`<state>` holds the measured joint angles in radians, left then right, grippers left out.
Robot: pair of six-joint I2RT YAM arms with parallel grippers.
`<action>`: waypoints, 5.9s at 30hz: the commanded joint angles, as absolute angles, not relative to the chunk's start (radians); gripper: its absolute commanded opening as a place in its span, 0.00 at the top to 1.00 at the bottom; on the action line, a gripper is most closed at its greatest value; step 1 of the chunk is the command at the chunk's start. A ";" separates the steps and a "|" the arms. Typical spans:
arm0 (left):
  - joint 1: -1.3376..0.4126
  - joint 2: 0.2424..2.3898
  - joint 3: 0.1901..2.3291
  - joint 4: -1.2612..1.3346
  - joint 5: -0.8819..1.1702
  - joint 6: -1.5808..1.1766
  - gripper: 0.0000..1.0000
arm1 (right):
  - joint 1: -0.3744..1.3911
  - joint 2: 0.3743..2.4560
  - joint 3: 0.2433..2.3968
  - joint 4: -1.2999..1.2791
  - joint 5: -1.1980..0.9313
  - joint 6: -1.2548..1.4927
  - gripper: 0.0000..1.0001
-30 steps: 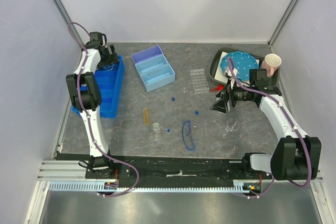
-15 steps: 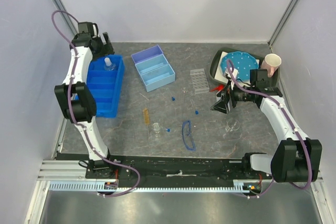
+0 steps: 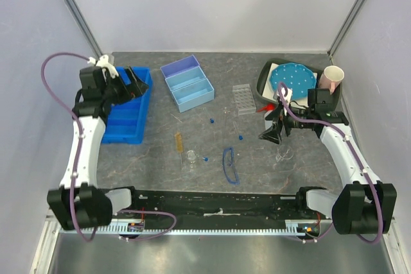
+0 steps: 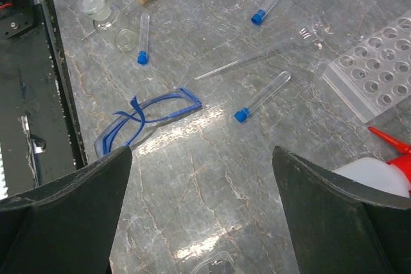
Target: Organize the chemistry lab equipment
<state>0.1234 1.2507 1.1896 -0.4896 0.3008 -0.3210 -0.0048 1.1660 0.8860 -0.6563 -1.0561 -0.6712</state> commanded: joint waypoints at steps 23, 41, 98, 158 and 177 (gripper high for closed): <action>-0.373 0.728 0.773 -0.678 0.370 -0.546 0.08 | -0.035 1.163 0.885 -0.603 -0.996 -0.607 0.02; -0.799 1.129 0.885 -0.701 -0.037 -0.614 0.09 | -0.103 1.166 0.848 -0.577 -1.011 -0.604 0.02; -0.897 1.575 1.019 -0.713 -0.175 -0.591 0.38 | -0.107 1.154 0.845 -0.581 -1.031 -0.612 0.02; 0.063 1.621 1.494 -0.612 -0.056 -0.265 0.81 | -0.106 1.114 0.868 -0.617 -1.032 -0.620 0.02; 0.100 1.963 1.675 -0.603 -0.117 -0.230 0.79 | -0.101 1.149 0.879 -0.634 -1.039 -0.629 0.02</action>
